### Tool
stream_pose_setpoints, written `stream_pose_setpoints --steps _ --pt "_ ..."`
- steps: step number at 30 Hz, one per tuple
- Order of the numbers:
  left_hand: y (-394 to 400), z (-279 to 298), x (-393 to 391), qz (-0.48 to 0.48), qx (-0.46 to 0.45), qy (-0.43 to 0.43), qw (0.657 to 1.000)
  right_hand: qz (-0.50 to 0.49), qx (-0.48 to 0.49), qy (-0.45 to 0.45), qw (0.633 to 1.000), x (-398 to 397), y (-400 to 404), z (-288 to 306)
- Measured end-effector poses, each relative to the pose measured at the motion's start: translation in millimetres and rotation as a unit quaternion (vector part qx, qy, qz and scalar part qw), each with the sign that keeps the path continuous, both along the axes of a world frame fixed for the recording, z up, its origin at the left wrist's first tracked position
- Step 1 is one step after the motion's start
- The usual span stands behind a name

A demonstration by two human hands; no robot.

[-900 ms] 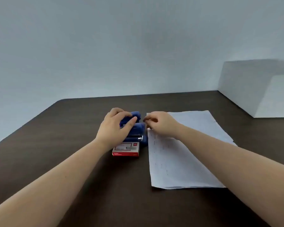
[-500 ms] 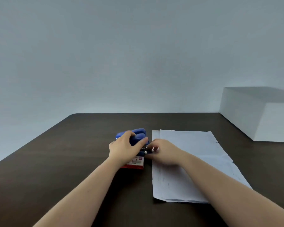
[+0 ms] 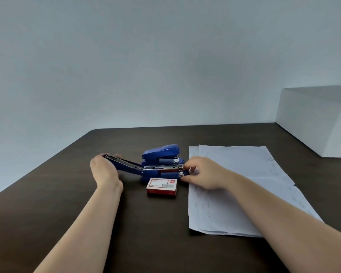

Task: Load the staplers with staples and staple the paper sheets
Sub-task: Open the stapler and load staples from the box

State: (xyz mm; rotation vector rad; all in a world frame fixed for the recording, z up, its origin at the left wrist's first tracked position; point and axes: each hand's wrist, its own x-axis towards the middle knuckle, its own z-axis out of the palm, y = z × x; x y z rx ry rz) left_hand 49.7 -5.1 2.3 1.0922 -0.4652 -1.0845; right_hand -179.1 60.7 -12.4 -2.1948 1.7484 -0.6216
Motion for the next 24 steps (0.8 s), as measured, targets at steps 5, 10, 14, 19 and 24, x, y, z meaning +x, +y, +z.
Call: stream_pose_setpoints --steps 5,10,14,19,24 --pt "-6.5 -14.6 7.2 -0.017 0.048 -0.401 0.915 -0.022 -0.041 -0.037 0.998 0.9 8.2 -1.7" --pt "18.6 4.1 -1.7 -0.095 -0.153 -0.612 0.770 -0.032 -0.075 -0.105 0.991 3.6 20.4 12.4" --pt "33.3 13.8 2.7 -0.348 -0.079 -0.684 0.636 0.012 0.037 -0.046 0.998 5.9 29.0 15.3" --pt "29.8 14.1 3.6 -0.443 -0.063 -0.669 0.593 0.019 0.067 0.009 0.998 13.6 30.0 16.3" --pt "28.7 10.8 -0.4 -0.463 -0.091 -0.685 0.555 0.019 0.045 0.027 0.998 19.2 30.0 15.2"
